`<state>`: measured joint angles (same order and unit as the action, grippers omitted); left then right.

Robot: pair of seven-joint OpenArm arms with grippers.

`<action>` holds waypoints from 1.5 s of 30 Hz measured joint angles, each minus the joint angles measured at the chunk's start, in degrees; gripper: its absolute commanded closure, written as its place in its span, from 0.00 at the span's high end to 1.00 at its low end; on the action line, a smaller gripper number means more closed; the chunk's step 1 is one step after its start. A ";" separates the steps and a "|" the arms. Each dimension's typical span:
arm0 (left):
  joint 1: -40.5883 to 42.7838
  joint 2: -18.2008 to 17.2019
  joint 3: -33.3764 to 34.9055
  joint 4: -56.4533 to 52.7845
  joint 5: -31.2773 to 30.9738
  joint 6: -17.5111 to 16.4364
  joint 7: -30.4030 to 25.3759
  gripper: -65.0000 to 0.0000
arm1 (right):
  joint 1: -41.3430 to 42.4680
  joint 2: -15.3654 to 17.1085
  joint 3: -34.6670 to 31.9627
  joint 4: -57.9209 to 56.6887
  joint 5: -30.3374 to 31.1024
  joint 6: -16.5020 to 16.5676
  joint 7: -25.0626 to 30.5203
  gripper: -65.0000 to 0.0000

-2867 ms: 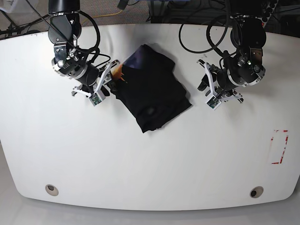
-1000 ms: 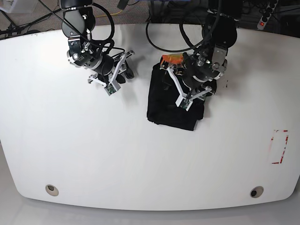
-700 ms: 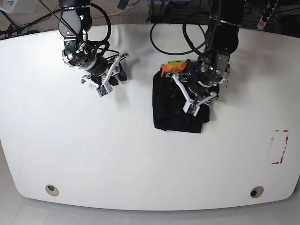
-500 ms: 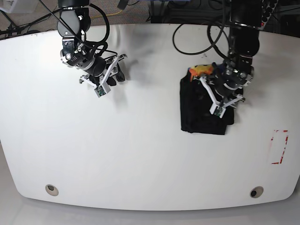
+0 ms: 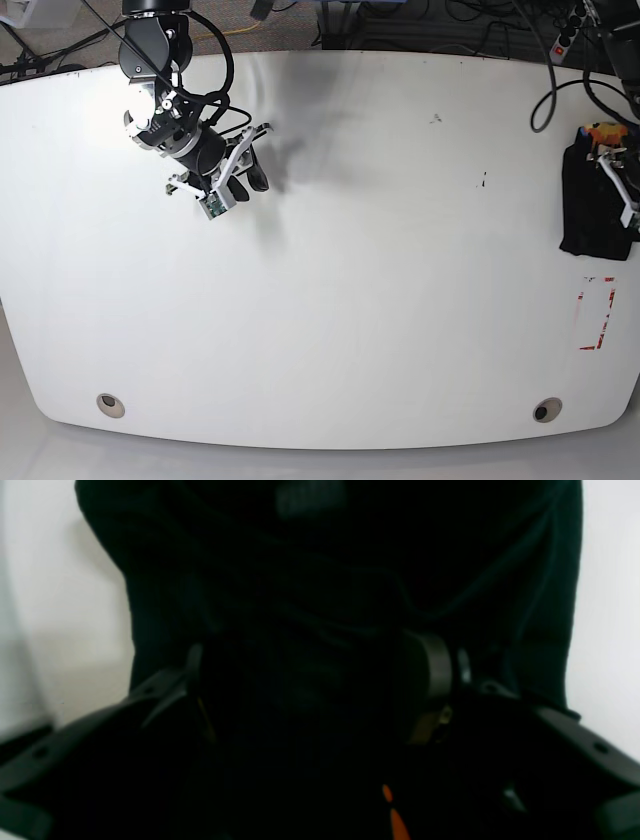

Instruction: Fold the T-shirt properly

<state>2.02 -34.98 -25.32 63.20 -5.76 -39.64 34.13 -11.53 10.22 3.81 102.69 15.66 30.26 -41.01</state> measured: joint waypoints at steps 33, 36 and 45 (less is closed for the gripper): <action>8.07 27.52 5.29 39.41 3.15 26.73 -15.54 0.60 | -0.90 -4.98 11.98 0.37 -22.99 0.48 28.52 0.29; 12.15 28.24 7.21 40.96 2.84 28.28 -17.55 0.60 | -3.17 -4.66 14.14 -1.22 -23.21 -0.68 32.92 0.29; 28.33 34.62 7.30 46.16 2.60 29.53 -20.63 0.60 | -14.23 -4.79 17.75 -3.43 -15.26 -0.72 38.66 0.29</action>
<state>30.35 -0.36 -18.02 109.36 -3.16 -10.11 13.50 -25.76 5.43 21.56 99.26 0.40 29.54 -2.35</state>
